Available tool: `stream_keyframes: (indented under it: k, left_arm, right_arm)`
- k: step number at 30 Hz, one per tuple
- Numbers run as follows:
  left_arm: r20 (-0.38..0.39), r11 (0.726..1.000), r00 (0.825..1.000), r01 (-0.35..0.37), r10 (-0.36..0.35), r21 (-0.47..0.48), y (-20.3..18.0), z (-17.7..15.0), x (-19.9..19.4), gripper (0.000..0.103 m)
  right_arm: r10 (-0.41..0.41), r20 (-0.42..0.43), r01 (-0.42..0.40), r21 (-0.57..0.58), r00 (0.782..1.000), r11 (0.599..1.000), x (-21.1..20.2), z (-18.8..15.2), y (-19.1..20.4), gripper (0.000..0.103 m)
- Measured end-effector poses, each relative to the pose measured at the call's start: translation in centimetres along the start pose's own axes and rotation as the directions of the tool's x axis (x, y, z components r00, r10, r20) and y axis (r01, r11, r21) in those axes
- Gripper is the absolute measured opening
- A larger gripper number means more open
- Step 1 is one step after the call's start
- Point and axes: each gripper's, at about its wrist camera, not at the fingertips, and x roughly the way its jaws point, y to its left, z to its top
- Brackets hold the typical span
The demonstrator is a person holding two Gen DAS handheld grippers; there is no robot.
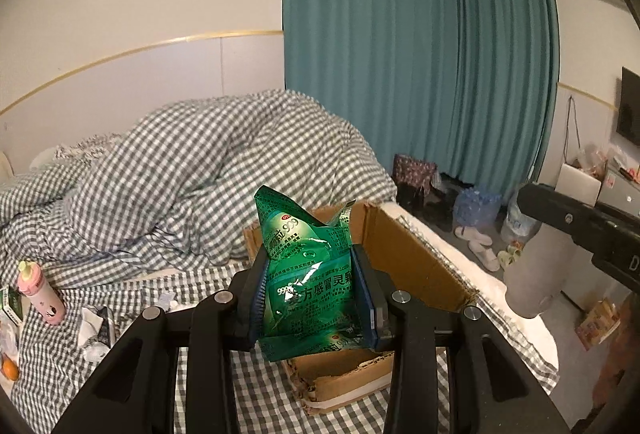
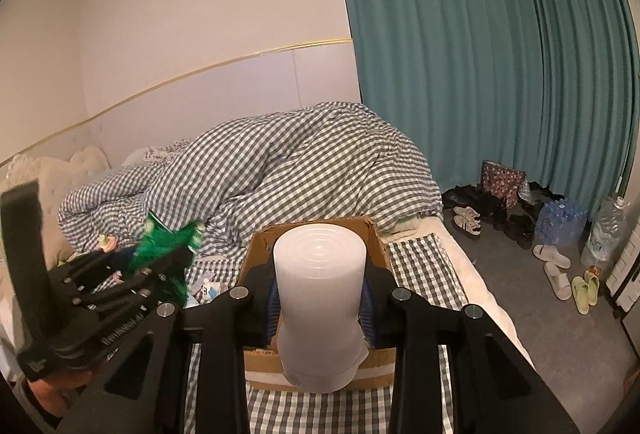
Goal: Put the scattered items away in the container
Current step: 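Carry the snack bag and white cylinder to the box with both grippers, then release the snack bag and white cylinder into the box with both grippers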
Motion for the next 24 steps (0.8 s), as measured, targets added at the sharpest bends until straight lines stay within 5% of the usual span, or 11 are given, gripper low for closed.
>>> stream_keyframes:
  k: [24]
  left_arm:
    - [-0.211, 0.999, 0.977, 0.028, -0.024, 0.017, -0.7, -3.5, 12.0, 0.038]
  right_arm:
    - [0.044, -0.186, -0.036, 0.044, 0.982, 0.998, 13.2, -3.7, -3.0, 0.031]
